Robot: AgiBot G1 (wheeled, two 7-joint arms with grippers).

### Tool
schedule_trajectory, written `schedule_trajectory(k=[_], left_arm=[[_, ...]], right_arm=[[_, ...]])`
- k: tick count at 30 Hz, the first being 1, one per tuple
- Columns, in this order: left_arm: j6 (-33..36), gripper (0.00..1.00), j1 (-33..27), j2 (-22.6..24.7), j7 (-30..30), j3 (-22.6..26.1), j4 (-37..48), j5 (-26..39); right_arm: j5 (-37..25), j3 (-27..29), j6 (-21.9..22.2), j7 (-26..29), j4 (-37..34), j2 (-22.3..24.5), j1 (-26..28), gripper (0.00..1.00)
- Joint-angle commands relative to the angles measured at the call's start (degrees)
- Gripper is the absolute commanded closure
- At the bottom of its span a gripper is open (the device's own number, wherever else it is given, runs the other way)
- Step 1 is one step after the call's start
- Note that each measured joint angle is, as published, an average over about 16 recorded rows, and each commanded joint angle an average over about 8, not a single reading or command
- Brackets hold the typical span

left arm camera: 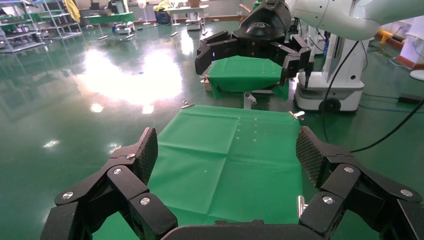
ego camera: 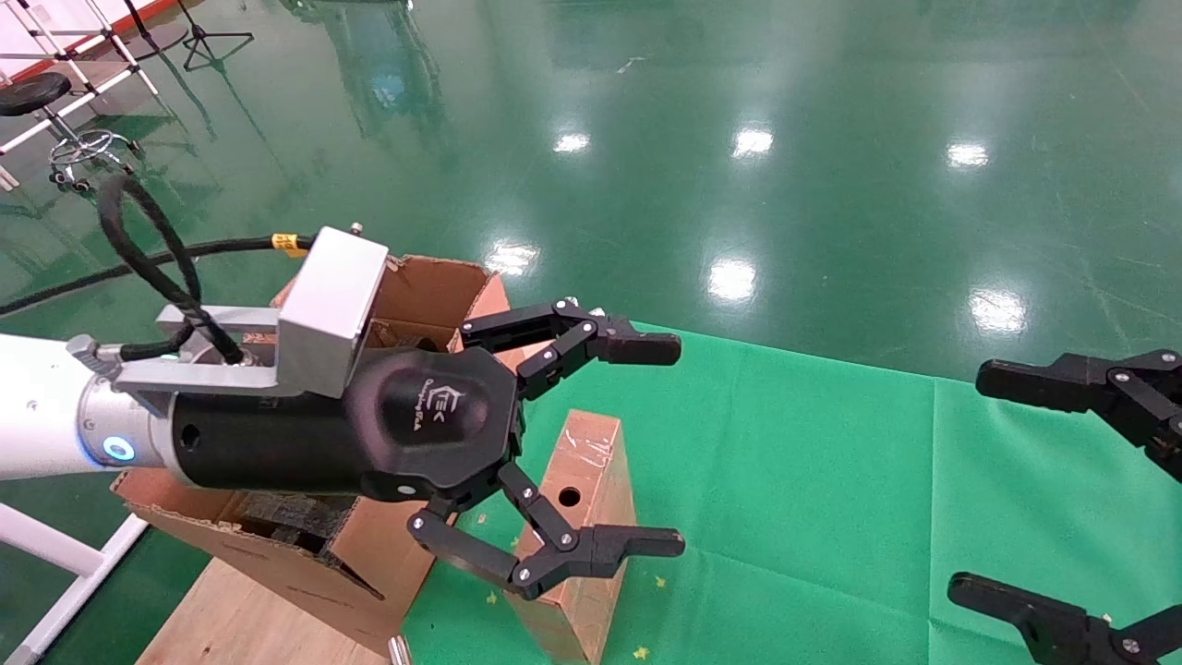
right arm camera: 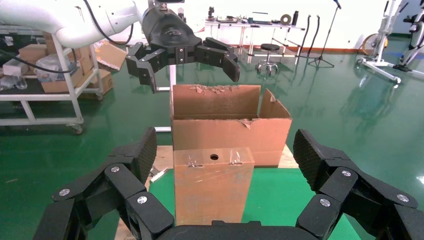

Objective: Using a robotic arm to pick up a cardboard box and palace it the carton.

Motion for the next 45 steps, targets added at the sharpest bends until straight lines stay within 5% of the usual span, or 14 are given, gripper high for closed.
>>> schedule_trajectory(k=[1, 14, 21, 23, 29, 39, 45], left_arm=[[0.00, 0.00, 0.00, 0.00, 0.00, 0.00, 0.00, 0.00], [0.03, 0.00, -0.02, -0.02, 0.06, 0.00, -0.06, 0.06], [0.09, 0.00, -1.86, -0.81, 1.29, 1.10, -1.88, 4.81], [-0.12, 0.00, -3.32, -1.04, 1.52, 2.10, -2.66, 8.24], [-1.04, 0.00, -7.48, -0.10, -0.75, 5.08, -2.95, 15.81], [-1.77, 0.00, -9.32, 0.33, -2.87, 6.42, -2.61, 18.90], [-2.56, 0.00, -15.36, 1.31, -8.54, 10.52, -3.81, 30.89]], right_arm=[[0.00, 0.00, 0.00, 0.00, 0.00, 0.00, 0.00, 0.00], [0.00, 0.00, 0.00, 0.00, 0.00, 0.00, 0.00, 0.04], [0.00, 0.00, 0.00, 0.00, -0.01, 0.00, 0.00, 0.87], [0.00, 0.00, 0.00, 0.00, -0.01, 0.00, 0.01, 1.00], [0.00, -0.01, 0.00, -0.01, -0.01, 0.00, 0.01, 1.00], [0.00, 0.00, 0.02, -0.01, -0.03, 0.01, 0.00, 1.00], [0.00, -0.01, 0.03, -0.01, -0.04, 0.01, 0.00, 1.00]])
